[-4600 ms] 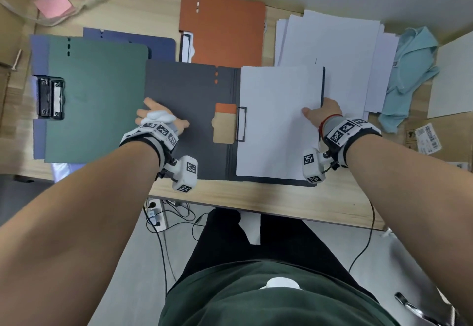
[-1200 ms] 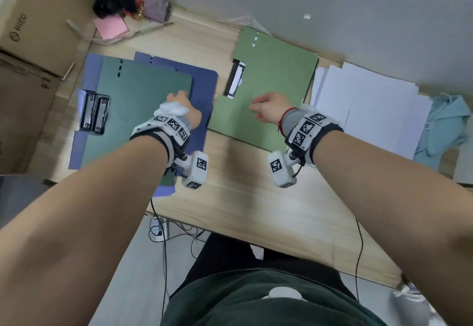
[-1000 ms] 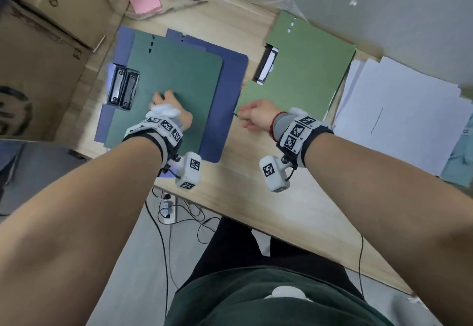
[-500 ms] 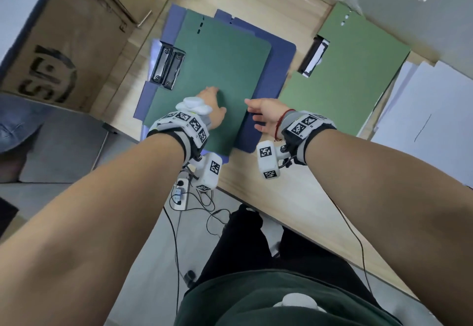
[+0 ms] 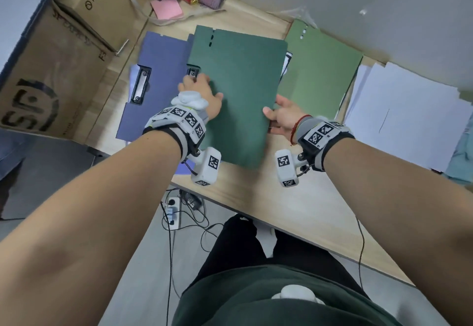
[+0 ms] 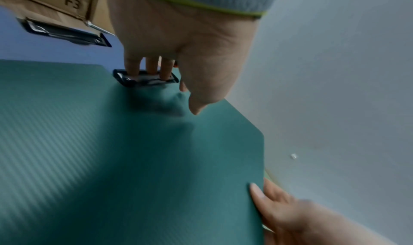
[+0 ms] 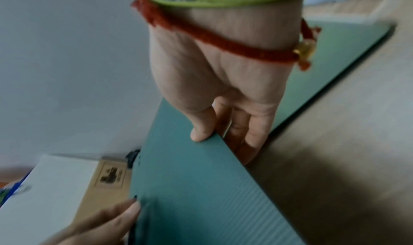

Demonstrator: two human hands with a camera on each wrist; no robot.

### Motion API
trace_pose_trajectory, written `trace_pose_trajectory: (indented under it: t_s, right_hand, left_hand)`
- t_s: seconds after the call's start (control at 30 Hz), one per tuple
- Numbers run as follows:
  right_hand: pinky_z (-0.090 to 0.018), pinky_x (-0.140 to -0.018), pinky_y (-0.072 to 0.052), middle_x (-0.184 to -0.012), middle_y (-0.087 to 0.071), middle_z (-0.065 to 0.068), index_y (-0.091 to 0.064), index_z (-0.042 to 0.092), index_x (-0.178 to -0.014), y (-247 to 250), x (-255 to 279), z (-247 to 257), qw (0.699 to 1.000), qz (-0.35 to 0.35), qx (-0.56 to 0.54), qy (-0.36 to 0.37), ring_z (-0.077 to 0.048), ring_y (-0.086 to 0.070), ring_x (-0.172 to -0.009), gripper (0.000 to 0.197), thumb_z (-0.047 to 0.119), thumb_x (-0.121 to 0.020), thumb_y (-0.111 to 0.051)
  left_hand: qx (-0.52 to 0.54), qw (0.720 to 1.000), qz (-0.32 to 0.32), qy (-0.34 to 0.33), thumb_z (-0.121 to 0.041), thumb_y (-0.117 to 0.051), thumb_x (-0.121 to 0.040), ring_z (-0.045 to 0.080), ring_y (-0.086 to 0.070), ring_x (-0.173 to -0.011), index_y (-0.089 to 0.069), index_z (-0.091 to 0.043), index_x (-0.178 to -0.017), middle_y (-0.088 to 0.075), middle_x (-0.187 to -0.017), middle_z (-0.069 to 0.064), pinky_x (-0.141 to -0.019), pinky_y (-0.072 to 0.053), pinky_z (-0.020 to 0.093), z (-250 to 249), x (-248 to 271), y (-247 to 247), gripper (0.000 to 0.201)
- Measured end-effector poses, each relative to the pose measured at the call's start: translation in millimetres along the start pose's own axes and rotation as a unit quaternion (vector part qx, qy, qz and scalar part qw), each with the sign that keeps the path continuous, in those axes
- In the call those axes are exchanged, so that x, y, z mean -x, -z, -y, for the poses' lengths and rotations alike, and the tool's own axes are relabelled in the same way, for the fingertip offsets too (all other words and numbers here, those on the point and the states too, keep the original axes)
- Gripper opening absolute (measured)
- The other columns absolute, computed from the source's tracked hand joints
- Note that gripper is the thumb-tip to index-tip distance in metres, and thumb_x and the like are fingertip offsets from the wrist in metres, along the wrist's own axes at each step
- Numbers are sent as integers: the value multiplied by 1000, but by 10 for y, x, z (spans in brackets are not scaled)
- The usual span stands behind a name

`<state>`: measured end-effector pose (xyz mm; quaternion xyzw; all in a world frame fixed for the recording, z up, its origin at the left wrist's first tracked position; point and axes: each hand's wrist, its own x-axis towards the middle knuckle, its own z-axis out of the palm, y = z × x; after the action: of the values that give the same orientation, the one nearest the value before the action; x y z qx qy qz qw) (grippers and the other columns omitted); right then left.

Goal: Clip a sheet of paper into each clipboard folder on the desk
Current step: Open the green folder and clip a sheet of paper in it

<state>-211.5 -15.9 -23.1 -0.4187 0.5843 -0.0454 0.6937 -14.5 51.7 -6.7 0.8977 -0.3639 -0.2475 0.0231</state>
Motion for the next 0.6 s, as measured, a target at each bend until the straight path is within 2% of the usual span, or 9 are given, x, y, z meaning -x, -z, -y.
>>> trace_pose_trajectory:
  t_s: [0.1, 0.17, 0.23, 0.27, 0.37, 0.43, 0.47, 0.53, 0.6]
  right_hand:
    - [-37, -77, -56, -99, -70, -2, -55, 27, -122, 533, 228, -112, 999, -10, -39, -10, -22, -66, -88, 33, 4, -98, -51]
    - [-39, -80, -56, -100, -70, -2, -56, 26, -123, 989, 443, -255, 999, -23, -47, -13, -22, -66, -88, 33, 4, -99, -51]
    - [-40, -84, -55, -103, -70, -2, -55, 25, -126, 1280, 589, -412, 999, -36, -31, -20, -21, -67, -84, 33, 6, -99, -52]
    - [-40, -85, -56, -106, -69, -2, -56, 24, -127, 1418, 661, -505, 998, -51, -16, -25, -20, -67, -81, 34, 7, -98, -53]
    - [-46, -89, -56, -116, -70, -9, -56, 22, -130, 1731, 788, -818, 995, -87, 11, -39, -24, -67, -81, 37, 7, -96, -55]
    - [-45, -87, -57, -118, -69, -11, -56, 21, -131, 1796, 809, -975, 994, -101, 17, -48, -26, -66, -85, 38, 6, -96, -55]
    - [-42, -83, -59, -116, -69, -10, -56, 19, -131, 1838, 849, -1050, 993, -105, 16, -52, -24, -66, -84, 38, 5, -96, -54]
    - [-37, -73, -59, -110, -66, -8, -56, 13, -130, 1933, 894, -1203, 993, -104, -5, -61, -19, -66, -78, 36, 3, -95, -54]
    - [-35, -68, -58, -110, -64, -6, -56, 11, -129, 1936, 930, -1303, 992, -104, -20, -67, -19, -65, -79, 35, 3, -95, -55]
  left_hand:
    - [15, 999, -12, 40, -46, -65, -86, 35, -43, -126, -37, -17, -138, -39, -142, 14, -100, -38, 45, -282, 110, 16, 67]
    - [21, 998, 43, 29, -53, -64, -85, 38, -52, -119, -36, -12, -138, -51, -132, 15, -99, -41, 47, -548, 115, -143, 72]
    - [19, 994, 107, 9, -70, -60, -73, 36, -61, -106, -46, -14, -129, -62, -117, 10, -93, -49, 47, -740, 158, -299, 80]
    - [21, 991, 131, -10, -71, -61, -68, 34, -64, -101, -52, -14, -123, -65, -113, 9, -90, -52, 46, -844, 197, -415, 80]
    - [-16, 986, 159, -45, -52, -70, -77, 31, -65, -89, -56, -8, -114, -66, -101, 9, -86, -54, 40, -1118, 422, -696, 60]
    - [-52, 981, 179, -51, -51, -71, -78, 27, -64, -81, -57, -7, -104, -65, -91, 7, -82, -55, 38, -1169, 582, -767, 53]
    - [-59, 979, 188, -49, -52, -71, -75, 28, -65, -83, -57, -6, -107, -66, -93, 8, -83, -55, 40, -1215, 632, -869, 58]
    - [-93, 974, 200, -52, -58, -71, -67, 33, -63, -94, -50, -8, -124, -65, -107, 11, -88, -53, 44, -1289, 752, -1020, 78]
    - [-137, 966, 209, -62, -61, -68, -72, 34, -61, -103, -40, -12, -136, -62, -118, 11, -91, -50, 43, -1287, 797, -1095, 85]
